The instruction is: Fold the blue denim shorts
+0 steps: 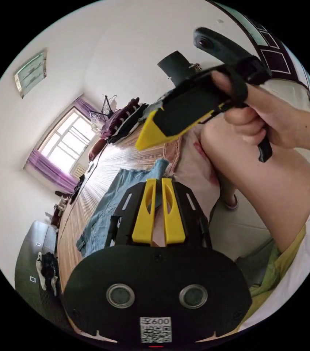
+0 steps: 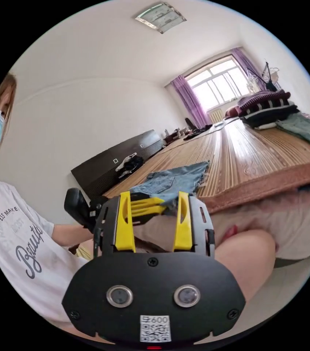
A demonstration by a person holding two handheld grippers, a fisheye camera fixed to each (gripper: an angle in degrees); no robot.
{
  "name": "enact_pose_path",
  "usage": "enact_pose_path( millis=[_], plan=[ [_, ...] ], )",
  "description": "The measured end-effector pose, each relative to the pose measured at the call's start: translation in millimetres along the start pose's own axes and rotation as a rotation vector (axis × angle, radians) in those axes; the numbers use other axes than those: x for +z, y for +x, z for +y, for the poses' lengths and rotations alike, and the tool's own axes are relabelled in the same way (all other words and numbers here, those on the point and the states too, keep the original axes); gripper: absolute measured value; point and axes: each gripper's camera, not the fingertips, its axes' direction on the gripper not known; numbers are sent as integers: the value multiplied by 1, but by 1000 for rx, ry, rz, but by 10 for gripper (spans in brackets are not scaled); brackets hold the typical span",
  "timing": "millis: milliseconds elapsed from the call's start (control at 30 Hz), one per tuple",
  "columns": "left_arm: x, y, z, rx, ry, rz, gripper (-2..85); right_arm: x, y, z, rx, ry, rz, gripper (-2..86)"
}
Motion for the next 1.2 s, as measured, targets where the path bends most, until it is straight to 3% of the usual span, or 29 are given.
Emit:
enact_pose_path(
  millis=[100,267,500,600,700,1000,1200],
  plan=[
    [-21,-75,21,-227,32,109,32,-11,1,0,94,37,-18,125],
    [-40,-155,52,-336,92,307,25,-13,3,-21,201,113,-113,120],
    [-55,-223,88,-536,160,412,21,37,-7,-34,248,-42,-71,124],
    [-63,-237,92,-529,142,417,20,28,-12,-34,213,42,-95,72],
    [-77,-251,96,-540,158,390,17,37,-6,-42,201,-18,-85,5],
    [-111,-279,79,-468,159,341,10,34,2,-51,231,0,40,-8],
    [-131,-301,76,-497,185,356,13,35,77,-21,585,79,-177,-8]
  ],
)
